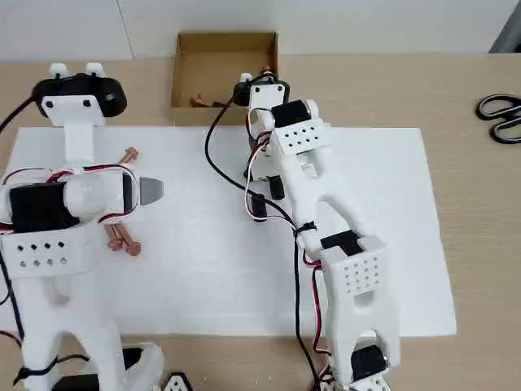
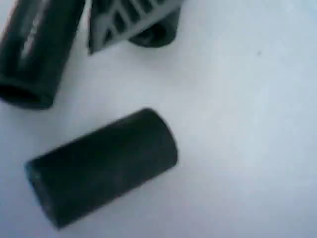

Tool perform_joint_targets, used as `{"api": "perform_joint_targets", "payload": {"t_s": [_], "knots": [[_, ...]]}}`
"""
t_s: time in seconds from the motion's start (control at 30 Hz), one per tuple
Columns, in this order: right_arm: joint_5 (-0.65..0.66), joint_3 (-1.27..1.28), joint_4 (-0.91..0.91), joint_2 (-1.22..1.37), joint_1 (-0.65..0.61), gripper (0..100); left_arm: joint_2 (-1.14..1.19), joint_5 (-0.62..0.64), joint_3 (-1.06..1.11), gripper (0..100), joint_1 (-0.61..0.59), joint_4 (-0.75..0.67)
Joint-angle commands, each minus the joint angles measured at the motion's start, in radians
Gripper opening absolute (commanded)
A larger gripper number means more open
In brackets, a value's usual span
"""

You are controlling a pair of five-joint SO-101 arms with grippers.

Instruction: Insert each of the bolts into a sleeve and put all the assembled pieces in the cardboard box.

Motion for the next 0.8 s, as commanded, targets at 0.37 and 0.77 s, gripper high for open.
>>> {"api": "perform_joint_targets", "payload": {"t_s": [0.37, 0.77], "knots": [[-0.006, 0.000, -0.062, 0.082, -0.001, 13.2, -0.005, -0.008, -0.001, 27, -0.002, 0.011], [-0.006, 0.000, -0.076, 0.142, 0.008, 7.6, -0.005, -0.008, -0.001, 27, -0.005, 0.015]]}}
